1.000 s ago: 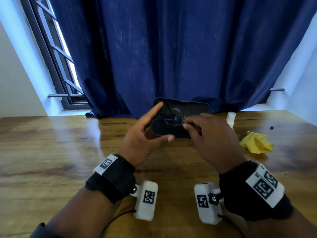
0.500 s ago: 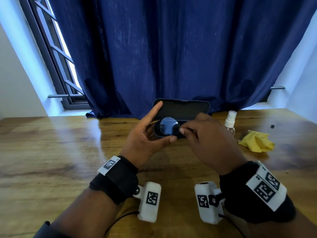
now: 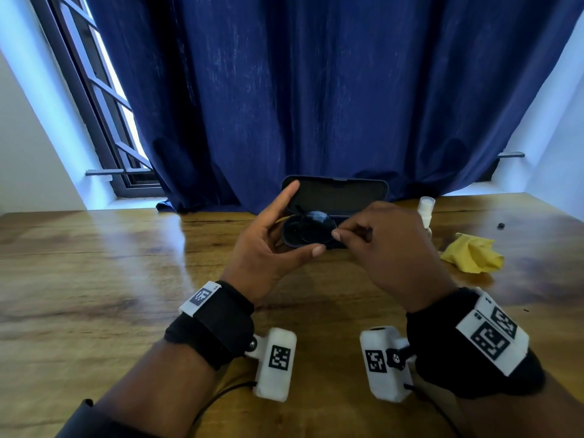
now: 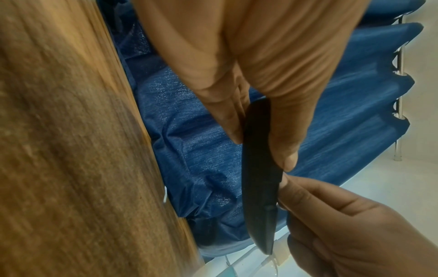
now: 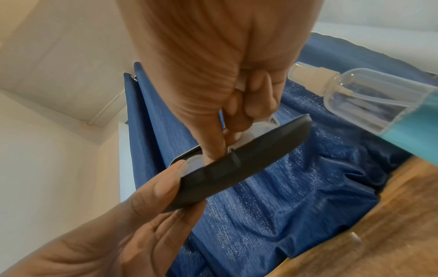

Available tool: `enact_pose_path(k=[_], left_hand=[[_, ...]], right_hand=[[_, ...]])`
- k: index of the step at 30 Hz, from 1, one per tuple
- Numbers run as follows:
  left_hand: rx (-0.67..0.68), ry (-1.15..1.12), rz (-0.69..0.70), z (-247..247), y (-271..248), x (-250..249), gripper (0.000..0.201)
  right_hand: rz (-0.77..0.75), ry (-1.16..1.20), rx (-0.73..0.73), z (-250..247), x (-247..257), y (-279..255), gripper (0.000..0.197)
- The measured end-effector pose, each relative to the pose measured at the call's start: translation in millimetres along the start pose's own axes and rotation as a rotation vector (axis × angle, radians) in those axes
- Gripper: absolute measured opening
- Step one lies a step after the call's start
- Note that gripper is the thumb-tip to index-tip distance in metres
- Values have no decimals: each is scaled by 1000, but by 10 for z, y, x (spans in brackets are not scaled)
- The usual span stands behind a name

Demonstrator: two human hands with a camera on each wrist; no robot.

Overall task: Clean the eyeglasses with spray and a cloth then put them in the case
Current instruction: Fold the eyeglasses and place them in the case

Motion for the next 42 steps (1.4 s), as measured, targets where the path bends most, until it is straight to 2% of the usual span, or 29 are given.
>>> enact_pose_path(k=[6, 8, 10, 11, 12, 13, 15, 16, 18, 21, 23, 25, 27, 29, 33, 42], left_hand=[[0, -12, 10, 8, -2, -3, 99], [-15, -48, 10, -6, 1, 0, 98], [-38, -90, 7, -22, 12, -8, 97], [-51, -121, 2, -33, 17, -16, 96], [-63, -151, -1, -46, 28, -27, 95], [-71, -181, -5, -53, 30, -33, 93], [-83, -254, -17, -68, 46, -31, 89], [-86, -301, -34, -77, 52, -18, 86], [-84, -384, -75, -88, 61, -3, 81], [-93, -410, -108, -80, 74, 14, 75], [-144, -433, -117, -93, 85, 8, 70], [-170, -481, -134, -113, 97, 35, 77], [-157, -460, -117, -115, 92, 24, 82], [-123, -372, -63, -105, 64, -18, 75], [-109, -280, 5, -110, 41, -30, 48], [-137, -206, 57, -105, 41, -14, 34]], right_hand=[[21, 85, -61, -21, -10, -3, 7], [27, 140, -200, -98, -20, -2, 9], [48, 200, -413, -209, -70, 17, 15], [71, 225, -494, -256, -114, 25, 27], [107, 252, -524, -279, -157, 38, 47], [153, 300, -501, -282, -198, 40, 71], [231, 430, -358, -245, -228, 43, 112], [234, 475, -288, -222, -218, 33, 126], [193, 512, -191, -180, -201, 23, 140], [113, 426, -106, -126, -196, 28, 129], [83, 354, -120, -109, -217, 35, 115], [58, 333, -148, -109, -223, 41, 96], [27, 322, -175, -122, -214, 44, 77], [20, 316, -184, -145, -188, 41, 64], [39, 301, -151, -159, -166, 30, 55], [68, 249, -108, -121, -213, 15, 44]])
Point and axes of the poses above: each hand's wrist, its own y-axis towards the middle knuckle, its own z-axis out of the palm, x = y × z, the point moved 2 cm from there along y, towards the middle knuckle, and after that the axes turned 12 degrees about -x, right-handed, at the moved point
